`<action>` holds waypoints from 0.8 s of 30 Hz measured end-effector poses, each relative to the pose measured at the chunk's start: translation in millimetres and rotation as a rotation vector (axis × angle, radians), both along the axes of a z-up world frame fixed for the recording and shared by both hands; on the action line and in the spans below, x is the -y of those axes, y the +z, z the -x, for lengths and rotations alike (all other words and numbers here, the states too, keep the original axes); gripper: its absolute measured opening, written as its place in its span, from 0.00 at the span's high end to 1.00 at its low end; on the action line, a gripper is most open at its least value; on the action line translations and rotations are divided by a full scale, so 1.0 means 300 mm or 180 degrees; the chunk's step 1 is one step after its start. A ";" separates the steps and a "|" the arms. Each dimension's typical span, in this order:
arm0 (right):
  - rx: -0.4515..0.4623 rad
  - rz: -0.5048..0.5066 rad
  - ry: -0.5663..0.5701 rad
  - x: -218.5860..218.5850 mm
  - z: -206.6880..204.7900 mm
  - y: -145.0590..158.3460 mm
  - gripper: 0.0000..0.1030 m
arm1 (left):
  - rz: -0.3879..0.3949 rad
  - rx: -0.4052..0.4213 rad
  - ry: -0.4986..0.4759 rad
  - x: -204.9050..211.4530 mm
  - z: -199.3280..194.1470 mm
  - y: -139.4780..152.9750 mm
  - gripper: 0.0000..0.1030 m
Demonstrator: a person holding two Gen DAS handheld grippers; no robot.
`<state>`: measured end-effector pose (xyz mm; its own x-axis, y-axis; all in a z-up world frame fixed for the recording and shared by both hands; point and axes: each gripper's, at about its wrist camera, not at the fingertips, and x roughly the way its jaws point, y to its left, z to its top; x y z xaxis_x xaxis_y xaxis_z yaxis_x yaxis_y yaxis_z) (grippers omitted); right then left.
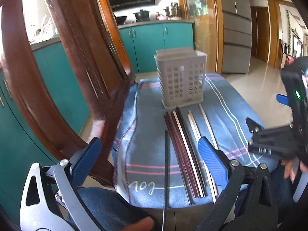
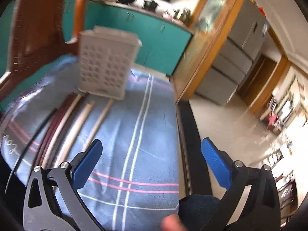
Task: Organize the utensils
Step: 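Grasp a black chopstick with the left tool while the right tool grasps a light wooden chopstick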
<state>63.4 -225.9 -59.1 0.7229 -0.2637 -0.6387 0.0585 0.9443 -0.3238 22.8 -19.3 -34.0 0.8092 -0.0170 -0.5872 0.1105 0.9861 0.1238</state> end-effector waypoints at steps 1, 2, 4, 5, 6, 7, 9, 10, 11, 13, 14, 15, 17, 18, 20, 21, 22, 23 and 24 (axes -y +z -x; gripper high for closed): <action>-0.0098 -0.0138 0.0010 0.018 -0.028 -0.010 0.03 | 0.0030 -0.0061 -0.0021 0.003 -0.010 -0.013 0.03; -0.0223 -0.0362 0.0065 0.036 -0.071 -0.022 0.07 | 0.0086 -0.0129 -0.0065 0.004 -0.020 -0.023 0.04; -0.0396 -0.0650 0.0064 0.052 -0.140 -0.042 0.24 | 0.0213 -0.0252 -0.0119 0.004 -0.048 -0.042 0.15; -0.0532 -0.0880 0.0074 0.060 -0.195 -0.058 0.38 | 0.0254 -0.0318 -0.0130 0.005 -0.063 -0.053 0.27; -0.0626 -0.1020 0.0083 0.053 -0.233 -0.059 0.43 | 0.0296 -0.0411 -0.0164 0.007 -0.082 -0.066 0.41; -0.0703 -0.1203 0.0124 0.049 -0.275 -0.070 0.50 | 0.0336 -0.0485 -0.0197 0.010 -0.100 -0.079 0.48; -0.0878 -0.1395 0.0213 0.012 -0.374 -0.102 0.50 | 0.0442 -0.0624 -0.0223 0.013 -0.136 -0.104 0.59; -0.0964 -0.1362 0.0219 -0.012 -0.410 -0.119 0.50 | 0.0483 -0.0683 -0.0216 0.015 -0.156 -0.117 0.60; -0.1043 -0.1343 0.0227 -0.033 -0.438 -0.133 0.50 | 0.0501 -0.0714 -0.0210 0.015 -0.170 -0.124 0.61; -0.1222 -0.1303 0.0209 -0.070 -0.494 -0.174 0.50 | 0.0561 -0.0785 -0.0215 0.015 -0.212 -0.138 0.63; -0.1254 -0.1268 0.0193 -0.080 -0.508 -0.185 0.50 | 0.0574 -0.0819 -0.0214 0.017 -0.235 -0.146 0.63; -0.1184 -0.1117 0.0193 -0.098 -0.512 -0.183 0.52 | 0.0575 -0.0880 -0.0204 0.020 -0.267 -0.160 0.63; -0.1169 -0.0978 0.0210 -0.112 -0.513 -0.184 0.59 | 0.0584 -0.1000 -0.0190 0.026 -0.310 -0.186 0.63; -0.1160 -0.0961 0.0223 -0.110 -0.511 -0.182 0.60 | 0.0580 -0.1101 -0.0187 0.028 -0.338 -0.206 0.63; -0.1146 -0.0916 0.0259 -0.101 -0.503 -0.178 0.67 | 0.0495 -0.1196 -0.0156 0.036 -0.374 -0.236 0.64; -0.1144 -0.0916 0.0276 -0.096 -0.499 -0.180 0.68 | 0.0388 -0.1231 -0.0128 0.043 -0.392 -0.253 0.66; -0.1147 -0.0909 0.0299 -0.087 -0.491 -0.180 0.68 | 0.0325 -0.1265 -0.0121 0.045 -0.405 -0.259 0.66; -0.1143 -0.0895 0.0315 -0.073 -0.480 -0.182 0.68 | 0.0291 -0.1284 -0.0119 0.046 -0.410 -0.262 0.68; -0.1142 -0.0874 0.0342 -0.065 -0.474 -0.182 0.68 | 0.0226 -0.1306 -0.0105 0.049 -0.419 -0.273 0.69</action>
<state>205.6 -206.4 -113.6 0.4573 0.0144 -0.8892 -0.1143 0.9925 -0.0427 148.4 -33.9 -115.8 0.5068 -0.0909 -0.8573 0.1681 0.9858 -0.0051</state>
